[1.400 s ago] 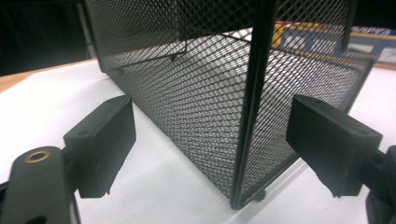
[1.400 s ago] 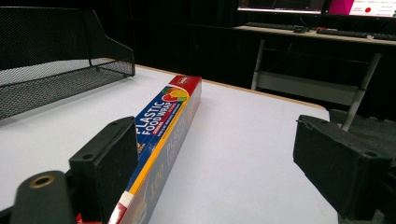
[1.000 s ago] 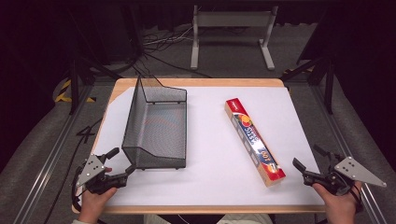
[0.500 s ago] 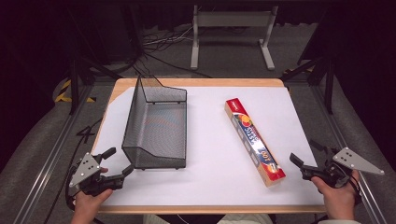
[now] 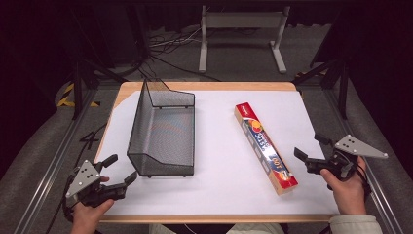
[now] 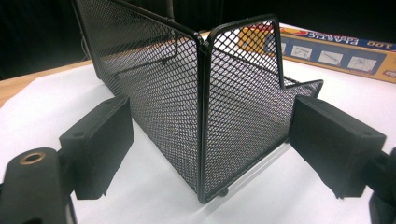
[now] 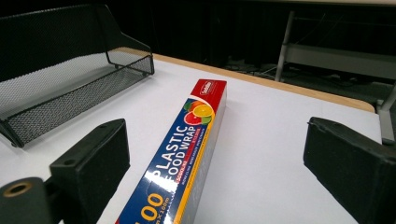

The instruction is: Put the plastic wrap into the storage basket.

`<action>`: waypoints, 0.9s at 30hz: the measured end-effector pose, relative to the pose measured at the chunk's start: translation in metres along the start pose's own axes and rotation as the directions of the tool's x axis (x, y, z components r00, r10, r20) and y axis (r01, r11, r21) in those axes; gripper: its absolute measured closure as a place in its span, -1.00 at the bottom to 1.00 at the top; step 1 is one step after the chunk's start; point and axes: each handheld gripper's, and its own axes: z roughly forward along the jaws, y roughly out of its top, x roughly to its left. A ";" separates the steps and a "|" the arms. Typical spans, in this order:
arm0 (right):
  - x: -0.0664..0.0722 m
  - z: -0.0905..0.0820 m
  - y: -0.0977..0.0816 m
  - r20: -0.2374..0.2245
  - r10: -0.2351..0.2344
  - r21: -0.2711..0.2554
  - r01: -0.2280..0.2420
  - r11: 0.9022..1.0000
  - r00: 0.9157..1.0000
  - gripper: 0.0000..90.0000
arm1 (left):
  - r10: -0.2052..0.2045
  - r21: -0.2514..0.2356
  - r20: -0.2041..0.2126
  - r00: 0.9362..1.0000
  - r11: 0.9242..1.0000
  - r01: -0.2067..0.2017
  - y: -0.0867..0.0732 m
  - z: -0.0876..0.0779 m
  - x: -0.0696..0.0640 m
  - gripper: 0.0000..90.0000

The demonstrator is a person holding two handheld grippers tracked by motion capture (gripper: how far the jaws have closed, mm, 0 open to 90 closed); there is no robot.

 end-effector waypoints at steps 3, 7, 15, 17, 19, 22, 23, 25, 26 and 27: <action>0.003 0.005 0.008 -0.013 -0.017 0.019 0.017 1.000 1.000 -0.83 | -0.005 0.001 0.000 1.000 1.000 0.005 -0.001 0.001 0.000 -0.66; 0.005 0.014 0.016 -0.008 -0.029 0.040 0.030 0.999 1.000 -0.83 | -0.003 -0.003 -0.001 1.000 1.000 0.003 -0.002 0.002 0.000 -0.66; 0.007 0.036 0.035 -0.056 -0.002 0.107 0.008 0.994 0.998 -0.79 | 0.012 -0.013 -0.007 1.000 1.000 -0.012 -0.001 0.001 -0.001 -0.66; 0.005 0.041 0.039 -0.071 0.018 0.119 -0.009 0.993 0.997 -0.79 | 0.012 -0.012 -0.006 1.000 1.000 -0.012 -0.001 0.001 -0.001 -0.66; 0.004 0.044 0.042 -0.065 0.023 0.133 -0.014 0.991 0.998 -0.79 | 0.012 -0.012 -0.007 1.000 1.000 -0.013 -0.001 0.001 -0.001 -0.66; 0.004 0.049 0.046 -0.060 0.037 0.147 -0.028 0.989 0.998 -0.79 | 0.015 -0.013 -0.006 1.000 1.000 -0.015 -0.001 0.002 -0.001 -0.66; 0.004 0.051 0.048 -0.059 0.043 0.157 -0.033 0.987 0.997 -0.79 | 0.014 -0.014 -0.005 1.000 1.000 -0.014 -0.001 0.002 -0.001 -0.66; 0.004 0.056 0.051 -0.063 0.069 0.179 -0.057 0.982 0.996 -0.79 | 0.016 -0.010 -0.006 1.000 1.000 -0.016 -0.001 0.003 -0.002 -0.66; 0.004 0.058 0.051 -0.059 0.077 0.185 -0.064 0.981 0.995 -0.79 | 0.020 -0.009 -0.003 1.000 1.000 -0.020 -0.001 0.003 -0.002 -0.66; 0.005 0.062 0.052 -0.057 0.084 0.194 -0.071 0.978 0.995 -0.79 | 0.024 -0.010 -0.002 1.000 1.000 -0.024 -0.001 0.003 -0.002 -0.66</action>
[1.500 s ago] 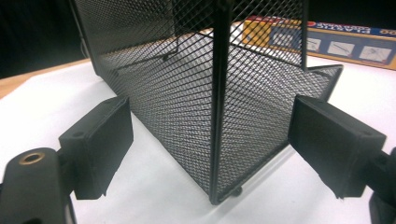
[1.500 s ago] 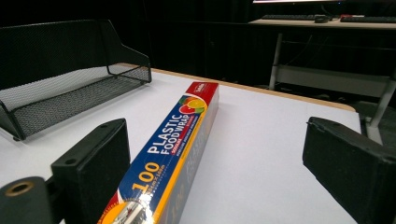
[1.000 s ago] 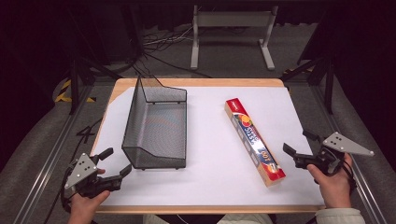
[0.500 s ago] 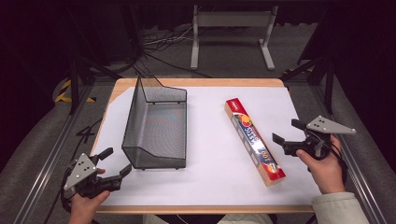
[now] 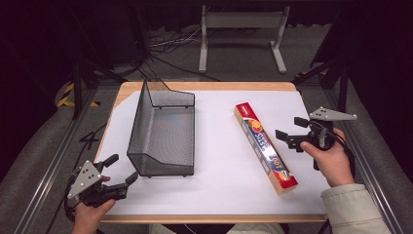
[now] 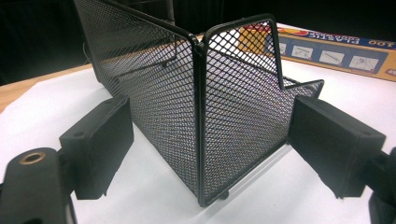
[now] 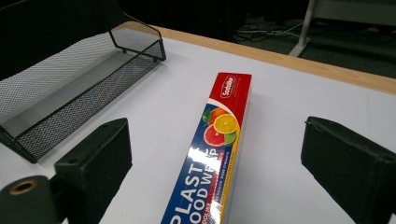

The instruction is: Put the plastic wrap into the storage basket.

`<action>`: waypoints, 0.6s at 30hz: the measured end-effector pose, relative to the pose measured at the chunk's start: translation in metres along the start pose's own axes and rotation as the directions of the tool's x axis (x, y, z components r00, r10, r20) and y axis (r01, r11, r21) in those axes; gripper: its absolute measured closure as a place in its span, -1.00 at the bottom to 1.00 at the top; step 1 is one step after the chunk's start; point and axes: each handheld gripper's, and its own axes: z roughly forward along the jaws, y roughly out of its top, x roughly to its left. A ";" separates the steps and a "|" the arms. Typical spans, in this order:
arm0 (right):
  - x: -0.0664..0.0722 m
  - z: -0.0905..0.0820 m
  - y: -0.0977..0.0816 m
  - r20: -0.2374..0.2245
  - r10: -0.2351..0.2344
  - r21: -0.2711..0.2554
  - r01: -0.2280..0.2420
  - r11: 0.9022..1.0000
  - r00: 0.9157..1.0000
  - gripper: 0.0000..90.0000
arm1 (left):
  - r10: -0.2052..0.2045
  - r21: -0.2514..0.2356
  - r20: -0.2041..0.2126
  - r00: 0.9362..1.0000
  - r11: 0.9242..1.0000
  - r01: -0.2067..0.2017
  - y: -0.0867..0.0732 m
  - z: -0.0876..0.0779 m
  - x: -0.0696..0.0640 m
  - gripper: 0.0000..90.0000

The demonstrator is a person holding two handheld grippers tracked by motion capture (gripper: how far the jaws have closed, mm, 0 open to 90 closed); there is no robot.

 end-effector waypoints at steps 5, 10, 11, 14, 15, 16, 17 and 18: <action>0.002 0.016 0.004 0.023 -0.006 0.049 0.005 0.999 1.000 -0.79 | 0.002 0.001 -0.001 1.000 1.000 -0.002 0.000 0.000 0.000 -0.66; 0.003 0.038 0.002 0.055 -0.005 0.154 -0.003 0.988 0.998 -0.79 | 0.003 0.000 -0.003 1.000 1.000 -0.003 0.000 0.000 0.000 -0.66; 0.003 0.038 0.002 0.055 -0.005 0.154 -0.003 0.988 0.998 -0.79 | 0.003 0.000 -0.003 1.000 1.000 -0.003 0.000 0.000 0.000 -0.66; 0.002 0.052 -0.002 0.054 0.016 0.209 -0.027 0.978 0.998 -0.79 | 0.001 -0.001 -0.001 1.000 1.000 -0.001 0.000 0.000 -0.001 -0.66; 0.002 0.055 -0.002 0.057 0.017 0.221 -0.029 0.975 0.998 -0.79 | 0.003 -0.001 -0.002 1.000 1.000 -0.003 0.000 0.000 -0.001 -0.66; 0.002 0.058 -0.003 0.055 0.015 0.229 -0.027 0.973 0.998 -0.79 | 0.002 -0.002 -0.002 1.000 1.000 -0.002 0.000 0.000 -0.001 -0.66; 0.002 0.060 -0.004 0.057 0.015 0.241 -0.029 0.970 0.998 -0.78 | 0.002 -0.003 -0.001 1.000 1.000 -0.002 0.000 0.000 -0.001 -0.66; 0.003 0.063 -0.004 0.057 0.010 0.252 -0.024 0.967 0.998 -0.77 | 0.002 -0.004 -0.001 1.000 1.000 -0.002 0.000 0.000 -0.001 -0.66</action>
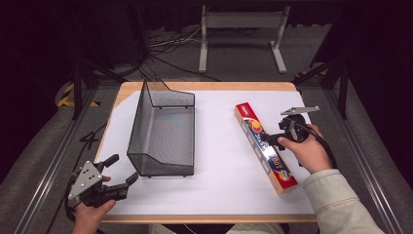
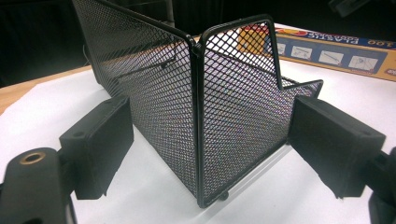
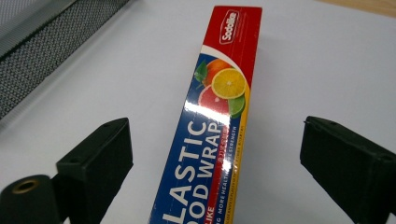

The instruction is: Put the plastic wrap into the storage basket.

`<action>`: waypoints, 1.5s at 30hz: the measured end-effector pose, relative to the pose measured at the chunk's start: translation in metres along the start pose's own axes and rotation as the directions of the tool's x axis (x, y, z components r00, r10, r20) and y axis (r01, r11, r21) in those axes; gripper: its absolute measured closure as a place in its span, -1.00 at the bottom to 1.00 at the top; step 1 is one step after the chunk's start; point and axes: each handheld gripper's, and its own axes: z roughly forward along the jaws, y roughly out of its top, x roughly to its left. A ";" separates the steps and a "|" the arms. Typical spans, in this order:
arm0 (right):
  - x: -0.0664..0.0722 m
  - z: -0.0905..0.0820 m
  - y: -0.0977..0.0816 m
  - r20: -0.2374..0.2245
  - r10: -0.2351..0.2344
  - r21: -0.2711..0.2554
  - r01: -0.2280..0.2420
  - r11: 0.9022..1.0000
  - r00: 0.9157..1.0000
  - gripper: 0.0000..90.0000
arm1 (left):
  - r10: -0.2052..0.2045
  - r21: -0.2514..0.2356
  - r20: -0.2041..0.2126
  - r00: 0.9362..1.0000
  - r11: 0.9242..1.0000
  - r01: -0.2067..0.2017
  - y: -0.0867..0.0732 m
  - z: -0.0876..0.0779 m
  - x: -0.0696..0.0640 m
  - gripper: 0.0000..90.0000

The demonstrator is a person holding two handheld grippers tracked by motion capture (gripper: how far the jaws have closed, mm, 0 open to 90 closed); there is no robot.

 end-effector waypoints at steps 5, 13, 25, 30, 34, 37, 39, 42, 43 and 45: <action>0.002 0.011 0.000 -0.005 -0.007 0.063 0.007 0.998 1.000 -0.64 | 0.001 0.001 0.002 1.000 1.000 -0.001 0.000 0.000 0.000 -0.66; 0.003 0.024 -0.003 0.014 0.010 0.132 -0.012 0.991 1.000 -0.63 | 0.000 -0.002 0.001 1.000 1.000 0.000 0.000 0.000 0.000 -0.66; 0.005 0.048 -0.006 0.043 0.021 0.247 -0.031 0.968 0.999 -0.69 | 0.009 0.001 0.002 1.000 1.000 -0.009 -0.001 0.001 -0.004 -0.66; 0.008 0.058 -0.006 0.039 0.049 0.293 -0.058 0.954 0.998 -0.62 | 0.001 0.002 0.007 1.000 1.000 -0.001 -0.002 0.001 -0.003 -0.66; 0.008 0.065 -0.009 0.046 0.041 0.326 -0.054 0.944 0.998 -0.60 | 0.000 0.000 0.006 1.000 1.000 0.000 -0.002 0.001 -0.002 -0.66; 0.007 0.068 -0.011 0.049 0.042 0.350 -0.057 0.935 0.998 -0.56 | 0.002 0.001 0.007 1.000 1.000 -0.002 -0.002 0.001 -0.002 -0.66; 0.005 0.070 -0.011 0.024 0.065 0.382 -0.069 0.921 0.998 -0.54 | -0.002 -0.001 0.008 1.000 1.000 0.002 -0.003 0.002 -0.003 -0.66; 0.005 0.072 -0.012 0.019 0.062 0.399 -0.064 0.915 0.998 -0.48 | 0.000 0.001 0.007 1.000 1.000 0.000 -0.003 0.002 -0.003 -0.66; 0.006 0.072 -0.013 0.026 0.054 0.404 -0.060 0.913 0.998 -0.44 | 0.001 0.001 0.007 1.000 1.000 -0.001 -0.003 0.002 -0.003 -0.66; 0.007 0.072 -0.013 0.041 0.045 0.402 -0.058 0.914 0.998 -0.37 | 0.001 0.001 0.008 1.000 1.000 -0.001 -0.003 0.002 -0.003 -0.66</action>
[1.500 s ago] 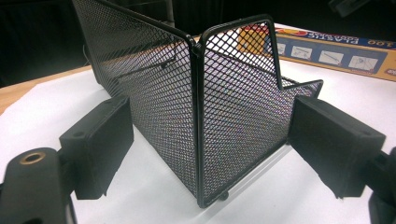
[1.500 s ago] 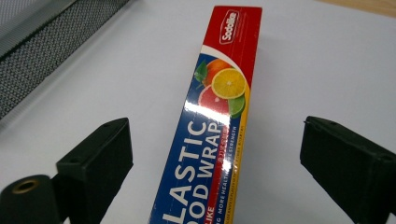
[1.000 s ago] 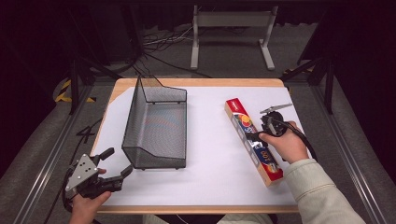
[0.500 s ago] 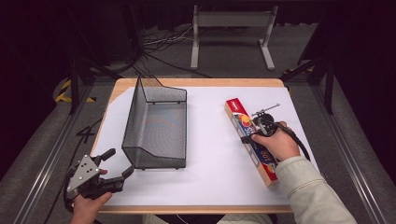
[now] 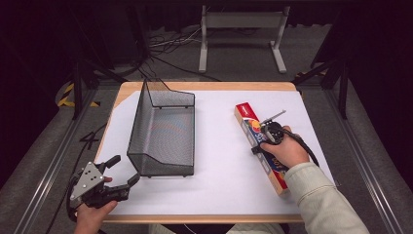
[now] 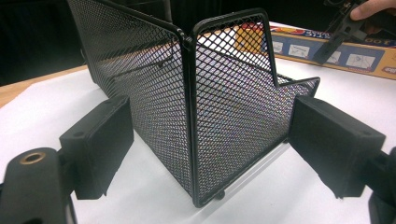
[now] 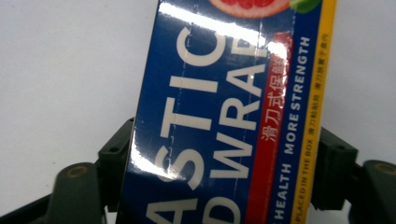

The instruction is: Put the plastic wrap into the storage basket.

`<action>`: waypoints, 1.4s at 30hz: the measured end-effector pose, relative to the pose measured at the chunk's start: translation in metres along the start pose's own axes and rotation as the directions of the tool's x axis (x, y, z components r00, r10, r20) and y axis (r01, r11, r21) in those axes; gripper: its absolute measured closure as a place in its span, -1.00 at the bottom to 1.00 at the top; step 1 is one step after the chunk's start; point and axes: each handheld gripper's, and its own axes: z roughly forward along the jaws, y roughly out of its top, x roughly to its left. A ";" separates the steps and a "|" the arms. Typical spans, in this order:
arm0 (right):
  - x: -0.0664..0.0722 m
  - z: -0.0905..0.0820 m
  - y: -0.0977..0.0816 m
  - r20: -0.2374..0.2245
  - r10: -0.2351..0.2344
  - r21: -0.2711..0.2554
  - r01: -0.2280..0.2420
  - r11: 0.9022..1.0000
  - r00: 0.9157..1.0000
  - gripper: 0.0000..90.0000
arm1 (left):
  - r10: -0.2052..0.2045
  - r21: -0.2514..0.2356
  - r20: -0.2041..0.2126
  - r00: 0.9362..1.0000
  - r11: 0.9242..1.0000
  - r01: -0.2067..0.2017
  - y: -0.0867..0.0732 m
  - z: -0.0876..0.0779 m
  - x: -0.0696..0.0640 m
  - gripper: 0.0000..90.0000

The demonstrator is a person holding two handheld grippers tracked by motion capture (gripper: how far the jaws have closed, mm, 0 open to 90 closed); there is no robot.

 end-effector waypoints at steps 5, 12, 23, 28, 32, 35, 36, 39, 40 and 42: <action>0.004 -0.001 0.000 0.031 0.008 0.014 -0.009 1.000 0.999 -0.29 | -0.001 0.000 0.000 1.000 1.000 0.001 0.000 0.000 0.000 -0.66; 0.011 -0.004 0.002 0.106 0.017 0.032 -0.021 0.999 0.994 -0.14 | -0.004 -0.005 -0.003 1.000 1.000 0.004 -0.001 0.000 0.001 -0.66; 0.012 -0.008 0.002 0.117 0.085 0.026 -0.088 0.996 0.990 -0.09 | -0.005 -0.009 -0.004 1.000 1.000 0.005 -0.001 0.000 0.001 -0.66; 0.010 -0.017 0.004 0.113 0.148 0.032 -0.152 0.988 0.983 -0.09 | -0.003 -0.009 -0.005 1.000 1.000 0.003 -0.001 -0.001 0.001 -0.66; 0.009 -0.024 0.005 0.101 0.169 0.018 -0.172 0.985 0.980 -0.08 | -0.003 -0.010 -0.006 1.000 1.000 0.003 -0.001 -0.001 0.001 -0.66; 0.011 -0.036 0.008 0.097 0.185 0.014 -0.187 0.982 0.978 -0.08 | -0.003 -0.010 -0.006 1.000 1.000 0.002 0.000 0.000 0.001 -0.66; 0.013 -0.039 0.009 0.100 0.181 0.011 -0.183 0.983 0.978 -0.08 | -0.002 -0.010 -0.006 1.000 1.000 0.002 0.000 0.000 0.001 -0.66; 0.015 -0.048 0.012 0.105 0.171 -0.009 -0.171 0.985 0.980 -0.09 | -0.002 -0.010 -0.008 1.000 1.000 0.002 0.000 -0.001 0.001 -0.66; 0.016 -0.051 0.013 0.104 0.173 -0.017 -0.172 0.985 0.979 -0.09 | -0.001 -0.011 -0.007 1.000 1.000 0.000 0.000 -0.001 0.001 -0.66; 0.017 -0.058 0.016 0.099 0.178 -0.025 -0.176 0.984 0.979 -0.09 | -0.003 -0.013 -0.007 1.000 1.000 0.002 0.000 -0.001 0.001 -0.65</action>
